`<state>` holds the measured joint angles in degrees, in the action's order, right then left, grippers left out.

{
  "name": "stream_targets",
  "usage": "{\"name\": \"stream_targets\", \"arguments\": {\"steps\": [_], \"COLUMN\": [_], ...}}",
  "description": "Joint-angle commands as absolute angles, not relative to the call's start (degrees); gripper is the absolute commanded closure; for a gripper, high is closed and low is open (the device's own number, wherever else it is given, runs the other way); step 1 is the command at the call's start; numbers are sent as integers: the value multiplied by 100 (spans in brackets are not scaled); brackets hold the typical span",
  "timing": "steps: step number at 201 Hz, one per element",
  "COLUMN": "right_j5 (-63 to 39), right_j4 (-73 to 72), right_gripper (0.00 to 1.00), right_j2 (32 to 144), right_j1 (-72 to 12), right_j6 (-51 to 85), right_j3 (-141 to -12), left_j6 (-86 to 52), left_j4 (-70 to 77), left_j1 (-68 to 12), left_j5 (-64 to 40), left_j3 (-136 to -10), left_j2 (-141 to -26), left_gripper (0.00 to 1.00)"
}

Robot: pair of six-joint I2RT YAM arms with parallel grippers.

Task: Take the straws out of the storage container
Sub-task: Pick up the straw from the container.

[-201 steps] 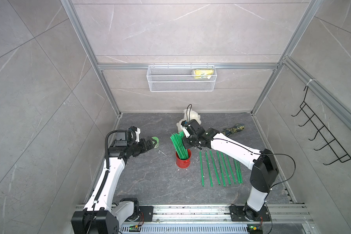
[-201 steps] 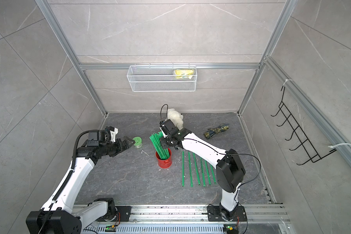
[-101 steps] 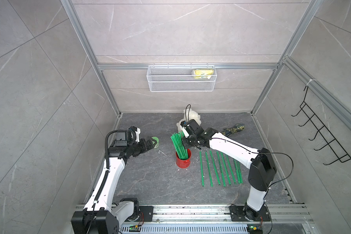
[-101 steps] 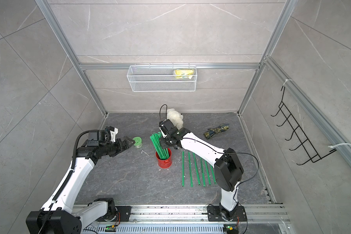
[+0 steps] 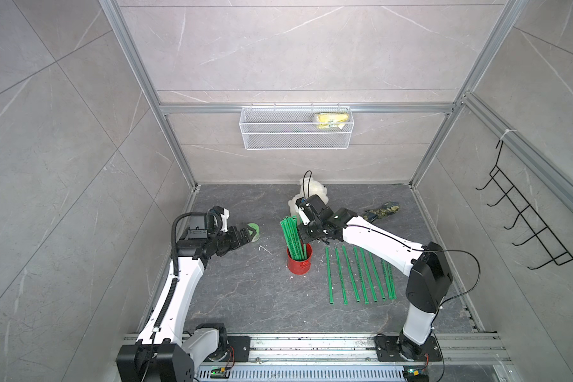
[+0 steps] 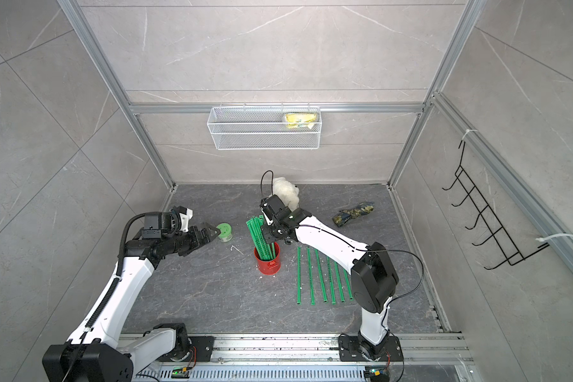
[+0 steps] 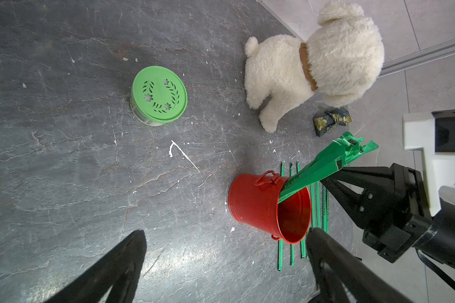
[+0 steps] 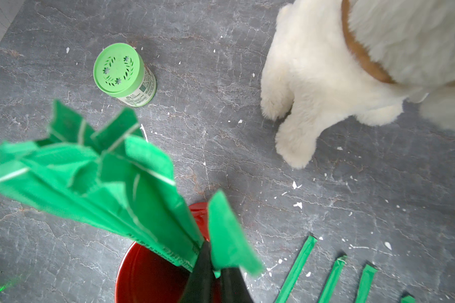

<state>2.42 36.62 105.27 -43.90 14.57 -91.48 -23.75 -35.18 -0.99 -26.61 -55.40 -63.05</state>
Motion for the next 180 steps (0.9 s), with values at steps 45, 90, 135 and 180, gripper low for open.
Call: {"name": "stream_targets", "arguments": {"steps": [45, 90, 135, 180], "right_j5": [474, 510, 511, 482], "right_j4": [3985, 4341, 4759, 4618], "right_gripper": [89, 89, 90, 90], "right_j2": [9852, 9420, 9168, 9092], "right_j1": [-4395, -4395, -4395, -4397], "right_j6": [1439, 1425, 1402, 1418], "right_j3": [-9333, -9734, -10160, -9838], "left_j6": [-2224, -2233, -2236, -2232], "left_j4": [-3583, -3578, -3578, -3586], "left_j1": [-105, -105, -105, -105], "left_j5": [-2725, -2723, -2731, -2714], "left_j3": [-5774, -5774, -5768, -5766], "left_j2": [-6271, -6271, -6258, -6249], "left_gripper": [0, 0, 0, 0]}}
